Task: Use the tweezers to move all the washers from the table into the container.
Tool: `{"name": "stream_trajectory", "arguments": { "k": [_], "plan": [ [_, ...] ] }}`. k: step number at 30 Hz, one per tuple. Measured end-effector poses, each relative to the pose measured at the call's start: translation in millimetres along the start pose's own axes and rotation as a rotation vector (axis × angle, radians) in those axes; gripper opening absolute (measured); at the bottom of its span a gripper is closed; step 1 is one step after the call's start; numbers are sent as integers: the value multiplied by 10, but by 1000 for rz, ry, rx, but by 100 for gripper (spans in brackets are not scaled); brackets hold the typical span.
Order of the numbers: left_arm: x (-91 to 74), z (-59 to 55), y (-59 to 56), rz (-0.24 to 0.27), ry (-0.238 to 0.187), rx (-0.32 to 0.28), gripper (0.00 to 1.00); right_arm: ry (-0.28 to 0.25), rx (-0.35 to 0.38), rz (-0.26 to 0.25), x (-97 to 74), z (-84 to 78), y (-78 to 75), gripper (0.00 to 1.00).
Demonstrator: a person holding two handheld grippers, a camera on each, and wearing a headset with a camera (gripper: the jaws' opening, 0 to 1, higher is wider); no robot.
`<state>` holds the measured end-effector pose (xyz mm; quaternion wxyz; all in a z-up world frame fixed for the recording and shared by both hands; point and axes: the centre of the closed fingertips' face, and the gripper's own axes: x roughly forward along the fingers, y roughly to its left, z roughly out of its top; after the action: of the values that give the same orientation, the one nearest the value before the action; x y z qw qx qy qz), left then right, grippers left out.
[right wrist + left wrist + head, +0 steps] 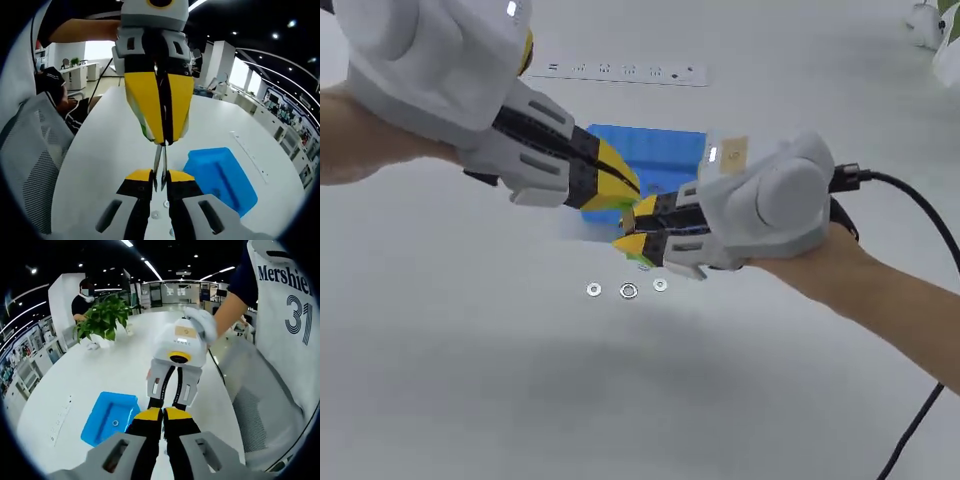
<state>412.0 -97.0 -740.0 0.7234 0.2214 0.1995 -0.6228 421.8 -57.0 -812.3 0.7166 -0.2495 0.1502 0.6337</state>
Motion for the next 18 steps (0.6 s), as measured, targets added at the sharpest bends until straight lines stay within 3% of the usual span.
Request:
{"name": "stream_trajectory", "arguments": {
  "k": [11,18],
  "plan": [
    [111,-202,-134,-8,-1,-67,5,24,23,29,124,-201,182,12],
    [149,-253,-147,-14,0,-96,5,30,47,38,169,-267,199,12]
  ]
}}
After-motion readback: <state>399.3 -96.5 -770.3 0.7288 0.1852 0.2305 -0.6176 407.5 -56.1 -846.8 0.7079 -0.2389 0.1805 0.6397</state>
